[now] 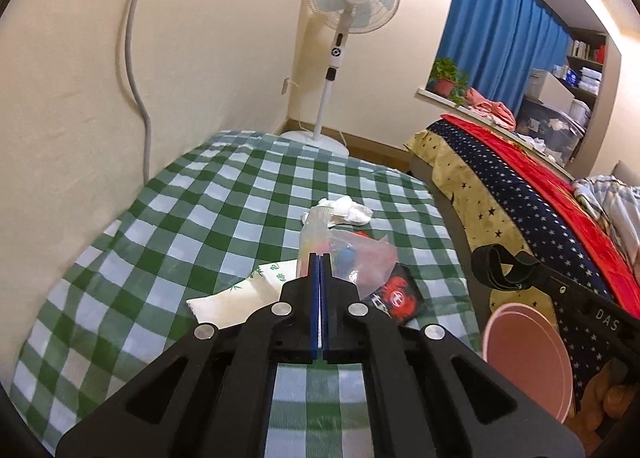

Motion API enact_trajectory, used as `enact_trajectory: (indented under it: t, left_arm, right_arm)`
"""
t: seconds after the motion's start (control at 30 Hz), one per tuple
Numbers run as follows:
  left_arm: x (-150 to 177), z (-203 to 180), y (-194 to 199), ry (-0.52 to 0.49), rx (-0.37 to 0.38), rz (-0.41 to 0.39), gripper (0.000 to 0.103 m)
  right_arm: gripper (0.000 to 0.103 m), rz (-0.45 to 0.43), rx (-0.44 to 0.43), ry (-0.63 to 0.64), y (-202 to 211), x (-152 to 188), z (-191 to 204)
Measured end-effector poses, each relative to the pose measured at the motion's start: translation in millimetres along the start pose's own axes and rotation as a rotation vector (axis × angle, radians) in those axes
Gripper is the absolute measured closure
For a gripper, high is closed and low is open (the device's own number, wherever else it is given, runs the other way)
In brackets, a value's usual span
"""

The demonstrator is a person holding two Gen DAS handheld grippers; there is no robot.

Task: Collect trash
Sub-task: 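Carry the clear plastic bag and black strap item over the pink bin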

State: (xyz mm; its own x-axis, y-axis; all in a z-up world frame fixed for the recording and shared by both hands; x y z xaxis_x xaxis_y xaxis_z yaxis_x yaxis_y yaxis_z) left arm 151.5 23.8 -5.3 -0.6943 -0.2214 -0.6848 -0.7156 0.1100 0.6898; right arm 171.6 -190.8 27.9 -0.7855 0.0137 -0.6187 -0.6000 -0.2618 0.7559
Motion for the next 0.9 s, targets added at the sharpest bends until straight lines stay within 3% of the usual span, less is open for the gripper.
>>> enact_trajectory:
  t: [0.57, 0.9]
  left_arm:
    - [29, -42, 68, -0.143, 0.047, -0.024, 0.103]
    - [43, -60, 67, -0.174, 0.086, -0.032, 0.103]
  right_arm:
    - [0.101, -0.066, 0.046, 0.031, 108, 38, -13]
    - [0.101, -0.089, 0.116, -0.057, 115, 63, -52]
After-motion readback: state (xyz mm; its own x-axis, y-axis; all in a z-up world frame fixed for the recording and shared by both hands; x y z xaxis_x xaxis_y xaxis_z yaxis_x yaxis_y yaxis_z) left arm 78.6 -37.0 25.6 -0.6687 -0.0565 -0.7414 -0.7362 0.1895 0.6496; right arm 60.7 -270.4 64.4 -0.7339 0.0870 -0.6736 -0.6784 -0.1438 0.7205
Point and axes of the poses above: each gripper's, at about its wrist camera, not at the fingertips, and y roughly against the way its jaws point, z to its left, x to its underside, the point moved 4 cm from there along -y, roughly the way its jaws point, and after that the axes turned 12 degrees about z, right-handed, at the moved point
